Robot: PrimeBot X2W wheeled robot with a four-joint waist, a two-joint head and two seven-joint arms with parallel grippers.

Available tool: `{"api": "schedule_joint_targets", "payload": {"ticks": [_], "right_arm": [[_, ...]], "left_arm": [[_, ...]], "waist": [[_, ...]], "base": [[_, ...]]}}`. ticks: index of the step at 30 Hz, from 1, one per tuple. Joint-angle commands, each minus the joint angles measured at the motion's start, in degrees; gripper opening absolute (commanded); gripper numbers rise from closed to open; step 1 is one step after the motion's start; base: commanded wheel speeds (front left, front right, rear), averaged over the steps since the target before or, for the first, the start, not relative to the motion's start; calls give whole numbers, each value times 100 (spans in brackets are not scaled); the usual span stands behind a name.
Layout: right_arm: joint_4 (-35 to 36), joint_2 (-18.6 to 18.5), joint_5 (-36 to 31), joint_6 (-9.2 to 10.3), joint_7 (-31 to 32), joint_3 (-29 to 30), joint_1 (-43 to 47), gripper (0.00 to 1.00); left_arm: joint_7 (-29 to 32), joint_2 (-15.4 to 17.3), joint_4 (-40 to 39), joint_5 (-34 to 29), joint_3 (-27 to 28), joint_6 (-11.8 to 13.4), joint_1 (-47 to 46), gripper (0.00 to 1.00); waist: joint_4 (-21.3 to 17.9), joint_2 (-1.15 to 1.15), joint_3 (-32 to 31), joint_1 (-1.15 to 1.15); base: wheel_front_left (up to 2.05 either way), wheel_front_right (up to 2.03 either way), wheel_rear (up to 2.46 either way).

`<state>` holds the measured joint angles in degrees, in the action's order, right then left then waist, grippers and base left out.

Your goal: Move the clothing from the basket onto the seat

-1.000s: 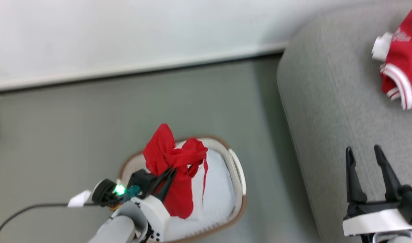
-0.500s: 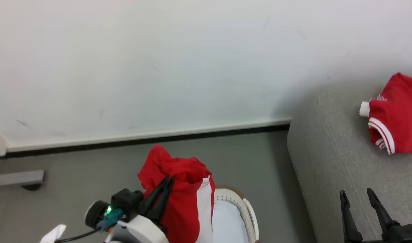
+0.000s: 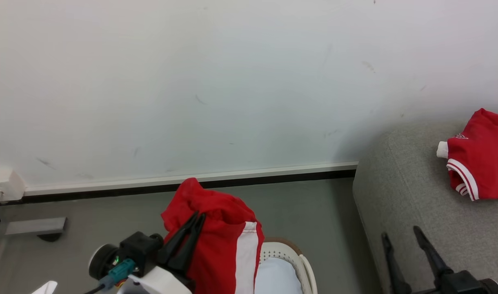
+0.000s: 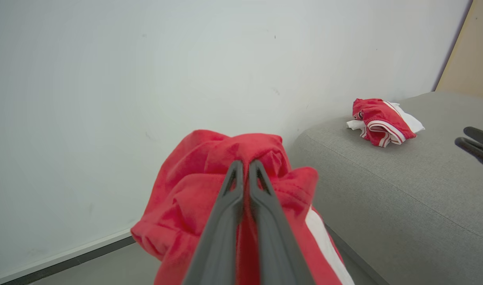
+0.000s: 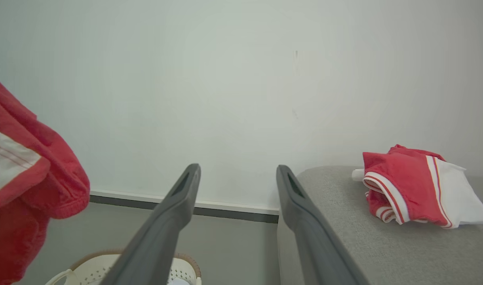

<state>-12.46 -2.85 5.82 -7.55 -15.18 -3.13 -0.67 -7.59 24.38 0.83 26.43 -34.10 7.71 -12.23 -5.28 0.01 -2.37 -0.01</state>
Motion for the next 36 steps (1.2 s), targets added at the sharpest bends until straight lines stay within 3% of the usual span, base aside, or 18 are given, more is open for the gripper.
{"api": "schedule_joint_targets", "payload": {"ticks": [1, 4, 16, 24, 30, 31, 32, 33, 36], "right_arm": [[69, -7, -50, 13, 6, -247, -69, 100], [85, -33, -92, 12, 6, -855, -293, 100], [-99, -971, 936, 13, 510, -3627, -1891, 100], [-449, -1293, 1582, 13, 714, -4784, -2678, 100], [-749, -1337, 2246, 13, 766, -5530, -3077, 100], [-765, -1337, 2410, 13, 795, -5660, -3130, 53], [-785, -1347, 2594, 13, 809, -5774, -3175, 18], [-797, -1360, 2773, 13, 820, -5858, -3212, 0], [-836, -1387, 3238, 13, 675, -5873, -3255, 0]], "left_arm": [[31, 59, -107, 52, -4, 32, 111, 0], [76, 94, -237, 45, -51, -2, 120, 0], [242, -60, -488, -155, -472, -209, -130, 0], [324, -178, -497, -239, -798, -459, -306, 0], [373, -254, -525, -149, -963, -624, -379, 0], [373, -262, -517, -139, -977, -642, -388, 0], [367, -275, -505, -125, -986, -653, -392, 0], [360, -283, -490, -121, -991, -647, -392, 0], [334, -289, -425, -104, -987, -623, -377, 0]], "waist": [[-12, -1, 6, 1], [-48, -1, 6, 1], [-76, -1, 32, 1], [20, -1, 35, 1], [85, -1, 36, 1], [95, -1, 36, 1], [107, -1, 33, 1], [118, -1, 34, 1], [135, -1, 50, 1]], "base": [[0, 0, 0], [0, 0, 0], [0, 0, 0], [0, 0, 0], [0, 0, 0], [0, 0, 0], [0, 0, 0], [0, 0, 0], [0, 0, 0]]}}
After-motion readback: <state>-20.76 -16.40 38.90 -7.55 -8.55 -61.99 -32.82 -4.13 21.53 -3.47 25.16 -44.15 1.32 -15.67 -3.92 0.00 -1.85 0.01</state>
